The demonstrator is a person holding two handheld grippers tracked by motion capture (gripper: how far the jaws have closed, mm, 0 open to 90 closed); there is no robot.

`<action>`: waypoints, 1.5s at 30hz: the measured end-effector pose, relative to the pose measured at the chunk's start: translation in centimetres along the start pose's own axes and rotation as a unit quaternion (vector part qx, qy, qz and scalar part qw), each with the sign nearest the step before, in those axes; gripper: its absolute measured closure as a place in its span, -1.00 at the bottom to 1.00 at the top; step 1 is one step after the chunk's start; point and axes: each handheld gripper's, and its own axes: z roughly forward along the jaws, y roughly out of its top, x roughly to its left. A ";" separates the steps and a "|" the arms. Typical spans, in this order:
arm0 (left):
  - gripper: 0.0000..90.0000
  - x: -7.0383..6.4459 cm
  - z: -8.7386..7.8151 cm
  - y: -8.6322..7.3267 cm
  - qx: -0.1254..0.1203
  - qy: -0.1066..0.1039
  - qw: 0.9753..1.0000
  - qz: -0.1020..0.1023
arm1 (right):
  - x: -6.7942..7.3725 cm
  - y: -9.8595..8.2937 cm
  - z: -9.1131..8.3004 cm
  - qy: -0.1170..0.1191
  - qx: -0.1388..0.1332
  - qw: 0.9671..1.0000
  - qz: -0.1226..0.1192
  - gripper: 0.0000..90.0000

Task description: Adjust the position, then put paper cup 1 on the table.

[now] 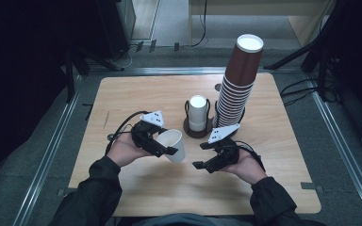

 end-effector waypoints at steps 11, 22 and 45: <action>-0.39 1.2 -1.0 -1.1 0.014 0.029 0.999 -0.005 | -0.3 -0.2 -0.7 -0.018 -0.007 1.000 0.006 -0.52; -0.39 3.1 -3.0 -2.3 0.006 0.062 0.998 -0.015 | -0.6 -0.3 -1.3 -0.018 -0.009 1.000 0.010 -0.51; -0.40 7.4 -4.9 -6.5 0.017 0.139 0.985 -0.097 | -1.1 -0.6 -1.6 -0.024 -0.002 1.000 0.014 -0.49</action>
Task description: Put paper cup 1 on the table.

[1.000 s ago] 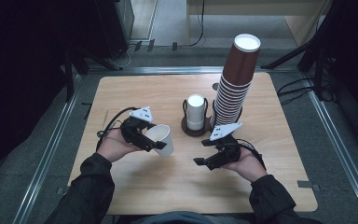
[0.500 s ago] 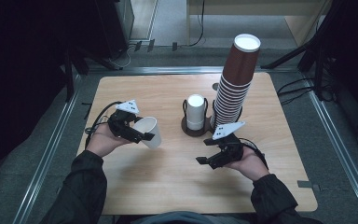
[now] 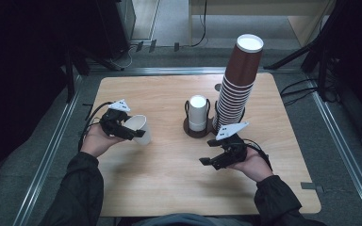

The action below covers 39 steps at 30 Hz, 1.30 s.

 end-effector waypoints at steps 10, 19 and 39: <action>-0.43 1.6 -0.1 -1.3 0.012 0.029 0.999 -0.029 | 0.1 0.0 0.1 0.001 0.007 1.000 -0.001 -0.49; -0.46 3.1 -0.2 -2.3 0.028 0.076 0.995 -0.053 | 0.2 0.0 0.4 0.003 0.015 1.000 -0.004 -0.49; -0.56 4.3 0.2 -3.3 0.060 0.093 0.990 -0.084 | 0.4 0.0 1.0 0.010 0.023 1.000 -0.005 -0.48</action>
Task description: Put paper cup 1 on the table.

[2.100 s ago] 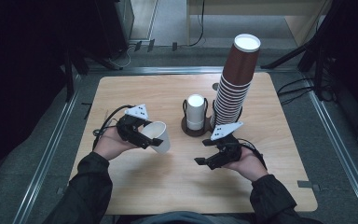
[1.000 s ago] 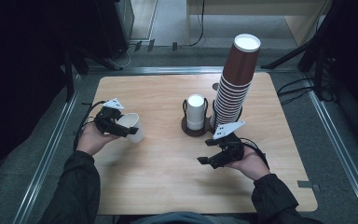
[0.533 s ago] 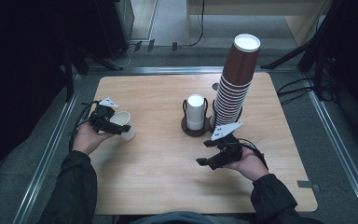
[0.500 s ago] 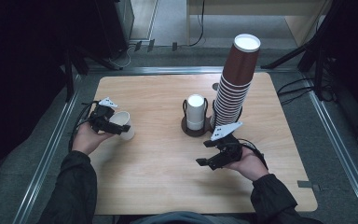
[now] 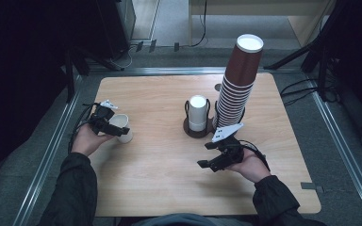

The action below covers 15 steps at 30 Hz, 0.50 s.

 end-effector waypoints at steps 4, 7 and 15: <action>-0.60 0.0 -0.1 0.0 -0.007 -0.006 1.000 0.000 | 0.0 0.0 0.0 -0.001 0.001 1.000 -0.001 -0.48; -0.65 0.0 0.0 0.0 -0.008 -0.008 1.000 0.000 | 0.0 0.0 -0.1 0.000 -0.001 1.000 0.001 -0.48; -0.74 0.0 0.0 0.0 -0.007 -0.010 1.000 -0.003 | 0.0 0.0 0.1 0.000 0.001 1.000 -0.002 -0.48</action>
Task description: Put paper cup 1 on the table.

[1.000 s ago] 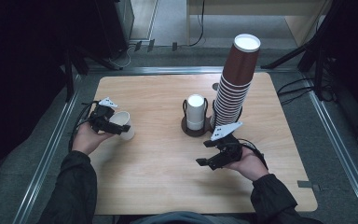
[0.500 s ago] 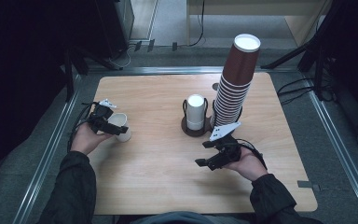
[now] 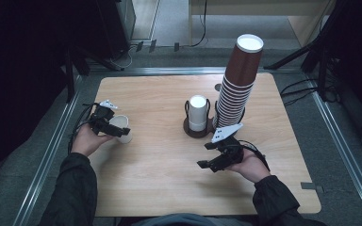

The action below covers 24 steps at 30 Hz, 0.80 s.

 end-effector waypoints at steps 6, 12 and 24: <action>-0.80 0.1 -0.1 0.1 0.000 -0.012 1.000 -0.012 | 0.0 0.0 0.0 0.000 0.001 1.000 -0.001 -0.48; -0.84 0.0 -0.5 0.3 -0.006 -0.007 1.000 -0.012 | 0.1 0.0 0.1 0.001 0.002 1.000 0.000 -0.48; -0.84 -1.1 -3.6 1.8 -0.033 -0.004 0.999 -0.004 | 0.0 0.4 -0.3 0.010 -0.027 1.000 -0.003 -0.54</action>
